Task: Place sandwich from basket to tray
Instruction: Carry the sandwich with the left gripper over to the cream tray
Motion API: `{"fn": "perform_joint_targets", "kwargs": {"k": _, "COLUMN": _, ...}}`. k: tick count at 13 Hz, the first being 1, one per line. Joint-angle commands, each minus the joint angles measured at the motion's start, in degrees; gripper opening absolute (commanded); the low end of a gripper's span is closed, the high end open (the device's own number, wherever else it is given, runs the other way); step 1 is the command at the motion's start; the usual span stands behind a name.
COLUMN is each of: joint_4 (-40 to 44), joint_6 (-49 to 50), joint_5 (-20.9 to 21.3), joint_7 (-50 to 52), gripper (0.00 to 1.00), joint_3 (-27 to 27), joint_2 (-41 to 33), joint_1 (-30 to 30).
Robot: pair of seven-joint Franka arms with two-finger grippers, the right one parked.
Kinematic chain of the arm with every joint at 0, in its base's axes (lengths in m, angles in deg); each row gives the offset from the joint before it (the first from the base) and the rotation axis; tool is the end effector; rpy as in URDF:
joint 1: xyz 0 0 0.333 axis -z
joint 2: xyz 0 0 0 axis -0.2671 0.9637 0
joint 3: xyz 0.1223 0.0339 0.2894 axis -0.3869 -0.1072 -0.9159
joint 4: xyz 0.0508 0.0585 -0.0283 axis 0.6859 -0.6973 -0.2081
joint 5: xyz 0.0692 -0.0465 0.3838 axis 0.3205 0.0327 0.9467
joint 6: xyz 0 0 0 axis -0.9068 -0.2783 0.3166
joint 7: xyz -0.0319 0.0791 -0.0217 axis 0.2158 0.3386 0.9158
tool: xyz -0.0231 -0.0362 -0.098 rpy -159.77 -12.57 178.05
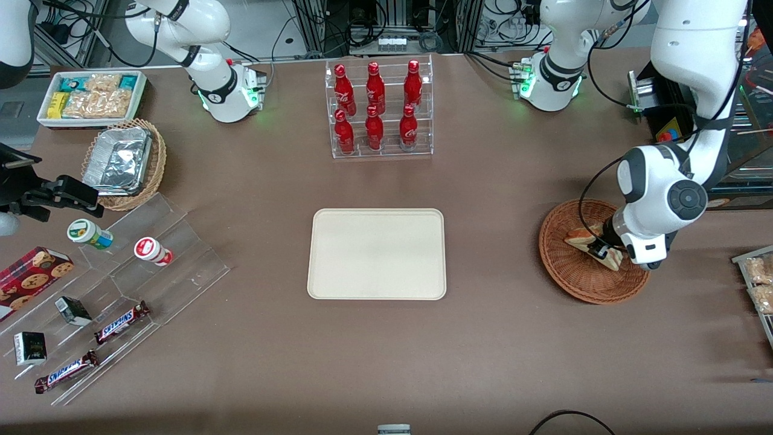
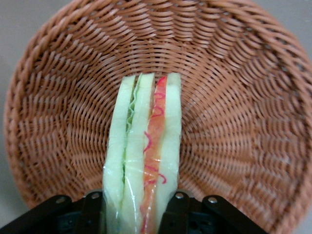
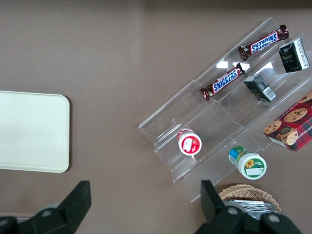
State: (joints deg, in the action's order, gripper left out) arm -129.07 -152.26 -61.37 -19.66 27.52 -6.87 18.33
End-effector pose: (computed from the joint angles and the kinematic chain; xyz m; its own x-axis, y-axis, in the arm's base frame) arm 0.5566 0.0081 0.2555 0.6043 0.7943 -0.0625 0.7892 -0.6075 -0.0900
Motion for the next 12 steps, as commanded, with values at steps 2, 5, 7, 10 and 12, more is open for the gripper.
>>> {"fn": "perform_joint_targets", "kwargs": {"k": 2, "joint_4": 7.2, "joint_6": 7.2, "joint_5": 3.0, "joint_7": -1.0, "gripper": 0.34, "joint_3": 0.4, "joint_2": -3.1, "joint_1": 8.7}}
{"fn": "perform_joint_targets", "kwargs": {"k": 5, "joint_4": 12.6, "joint_6": 10.3, "joint_5": 2.7, "joint_7": -1.3, "gripper": 0.34, "joint_3": 0.9, "joint_2": -2.2, "joint_1": 14.0}}
{"fn": "perform_joint_targets", "kwargs": {"k": 7, "joint_4": 18.1, "joint_6": 14.5, "joint_5": 2.1, "joint_7": -1.9, "gripper": 0.34, "joint_3": 1.7, "joint_2": 0.5, "joint_1": 18.3}}
{"fn": "perform_joint_targets", "kwargs": {"k": 10, "joint_4": 25.5, "joint_6": 18.7, "joint_5": -0.3, "joint_7": -8.8, "gripper": 0.34, "joint_3": 6.2, "joint_2": 6.8, "joint_1": 20.2}}
{"fn": "perform_joint_targets", "kwargs": {"k": 12, "joint_4": 28.8, "joint_6": 18.9, "joint_5": -0.3, "joint_7": -10.9, "gripper": 0.21, "joint_3": 9.6, "joint_2": 10.6, "joint_1": 20.4}}
